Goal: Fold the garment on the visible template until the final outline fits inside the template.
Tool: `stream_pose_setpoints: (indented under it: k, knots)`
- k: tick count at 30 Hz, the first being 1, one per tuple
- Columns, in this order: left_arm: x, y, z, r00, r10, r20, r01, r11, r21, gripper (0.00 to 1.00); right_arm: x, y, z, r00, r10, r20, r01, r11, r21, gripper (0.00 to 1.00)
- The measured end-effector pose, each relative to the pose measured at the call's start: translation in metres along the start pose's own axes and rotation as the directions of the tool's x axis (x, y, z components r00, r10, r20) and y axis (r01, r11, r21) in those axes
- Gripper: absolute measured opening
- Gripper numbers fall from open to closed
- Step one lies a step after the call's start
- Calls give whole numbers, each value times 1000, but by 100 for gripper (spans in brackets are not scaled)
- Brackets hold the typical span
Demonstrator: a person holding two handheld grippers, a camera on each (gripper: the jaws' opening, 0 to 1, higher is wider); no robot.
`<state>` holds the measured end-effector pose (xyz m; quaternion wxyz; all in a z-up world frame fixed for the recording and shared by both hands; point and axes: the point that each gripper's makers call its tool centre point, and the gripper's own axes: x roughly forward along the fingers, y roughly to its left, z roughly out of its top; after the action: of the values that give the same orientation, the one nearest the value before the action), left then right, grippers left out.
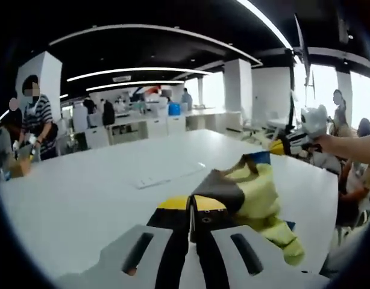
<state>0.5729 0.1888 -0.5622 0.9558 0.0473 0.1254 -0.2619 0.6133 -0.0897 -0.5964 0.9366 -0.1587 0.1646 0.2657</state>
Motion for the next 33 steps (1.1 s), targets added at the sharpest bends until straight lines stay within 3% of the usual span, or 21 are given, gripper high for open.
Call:
stream_pose_setpoints:
  k: [5, 7, 9, 15, 19, 29, 33]
  knots:
    - [14, 18, 5, 1000, 28, 11, -28, 999, -32, 0, 10, -9, 7, 999, -40, 20, 38, 995, 94, 0]
    - [23, 25, 6, 999, 37, 6, -36, 999, -28, 0, 15, -12, 8, 998, -56, 18, 53, 993, 104, 0]
    - [33, 30, 11, 999, 38, 38, -37, 999, -21, 0, 23, -16, 10, 997, -79, 22, 76, 992, 103, 0]
    - [65, 46, 9, 997, 72, 33, -71, 997, -9, 0, 51, -30, 13, 988, -149, 31, 144, 981, 133, 0]
    - [92, 62, -2, 994, 110, 15, -109, 994, -26, 0, 74, -39, 10, 984, -177, 20, 172, 974, 146, 0]
    - [146, 83, -36, 987, 157, -34, -159, 985, -71, 0, 129, -57, -33, 973, -221, -64, 230, 944, 238, 0]
    - [165, 88, -58, 981, 170, -94, -176, 983, -60, 0, 146, -63, -56, 967, -227, -114, 253, 905, 341, 0]
